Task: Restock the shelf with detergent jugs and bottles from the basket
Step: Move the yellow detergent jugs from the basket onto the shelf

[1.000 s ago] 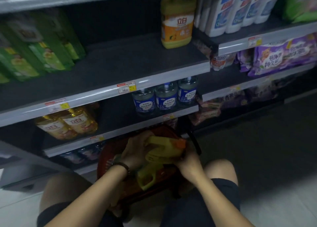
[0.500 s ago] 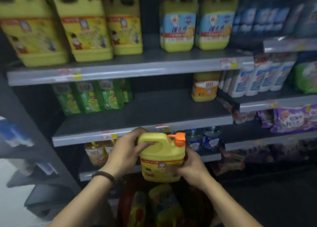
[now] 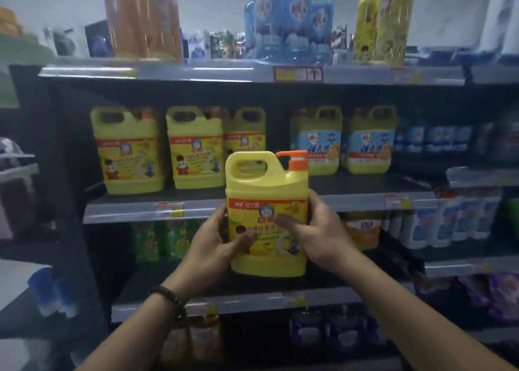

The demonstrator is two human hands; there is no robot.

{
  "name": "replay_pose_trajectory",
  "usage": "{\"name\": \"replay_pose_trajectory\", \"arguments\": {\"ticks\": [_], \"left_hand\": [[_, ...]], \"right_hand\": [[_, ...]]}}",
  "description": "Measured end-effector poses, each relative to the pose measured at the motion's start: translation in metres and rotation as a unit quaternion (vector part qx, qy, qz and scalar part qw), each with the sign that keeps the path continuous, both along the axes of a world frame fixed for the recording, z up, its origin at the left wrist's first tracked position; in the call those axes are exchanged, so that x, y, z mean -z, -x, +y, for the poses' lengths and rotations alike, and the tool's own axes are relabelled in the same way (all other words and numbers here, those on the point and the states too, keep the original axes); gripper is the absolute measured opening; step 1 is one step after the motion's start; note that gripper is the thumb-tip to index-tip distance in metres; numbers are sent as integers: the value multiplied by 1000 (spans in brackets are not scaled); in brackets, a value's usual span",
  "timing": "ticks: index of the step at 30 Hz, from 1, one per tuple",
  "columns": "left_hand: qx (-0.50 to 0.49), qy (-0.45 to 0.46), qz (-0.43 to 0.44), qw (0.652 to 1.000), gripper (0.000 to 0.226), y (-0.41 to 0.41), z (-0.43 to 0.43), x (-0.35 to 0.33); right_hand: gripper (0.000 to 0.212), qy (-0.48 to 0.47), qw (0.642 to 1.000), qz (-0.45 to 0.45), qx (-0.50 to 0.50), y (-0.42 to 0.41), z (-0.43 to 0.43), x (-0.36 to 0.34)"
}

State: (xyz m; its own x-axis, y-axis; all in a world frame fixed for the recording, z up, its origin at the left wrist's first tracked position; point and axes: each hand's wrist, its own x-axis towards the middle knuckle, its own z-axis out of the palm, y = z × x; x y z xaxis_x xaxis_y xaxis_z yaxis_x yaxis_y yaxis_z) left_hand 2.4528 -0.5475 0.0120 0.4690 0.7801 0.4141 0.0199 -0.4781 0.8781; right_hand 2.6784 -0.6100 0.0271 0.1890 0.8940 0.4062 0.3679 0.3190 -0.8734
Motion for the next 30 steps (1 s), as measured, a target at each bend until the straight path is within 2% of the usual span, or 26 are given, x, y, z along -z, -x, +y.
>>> {"name": "replay_pose_trajectory", "arguments": {"ticks": [4,8,13,16,21,25,30], "left_hand": [[-17,-22,5,1000,48,-6,29,-41],[-75,-33,-3,997,41,-20,66,-80],[-105,-39,-4,994,33,-42,109,-106],[-150,-95,21,984,42,-56,131,-111],[-293,-207,117,926,50,-77,171,-94],[-342,-203,143,906,71,-86,187,-79],[-333,-214,159,905,87,-89,189,-71]], "right_hand": [[83,-8,1000,12,-1,-4,34,-41],[60,17,1000,19,5,-13,77,-83],[51,38,999,12,20,-29,128,-115],[48,36,999,-8,19,-36,153,-123],[41,25,998,-44,40,-43,185,-104],[37,24,988,-130,84,-44,195,-94],[40,34,983,-147,107,-42,205,-93]]}}
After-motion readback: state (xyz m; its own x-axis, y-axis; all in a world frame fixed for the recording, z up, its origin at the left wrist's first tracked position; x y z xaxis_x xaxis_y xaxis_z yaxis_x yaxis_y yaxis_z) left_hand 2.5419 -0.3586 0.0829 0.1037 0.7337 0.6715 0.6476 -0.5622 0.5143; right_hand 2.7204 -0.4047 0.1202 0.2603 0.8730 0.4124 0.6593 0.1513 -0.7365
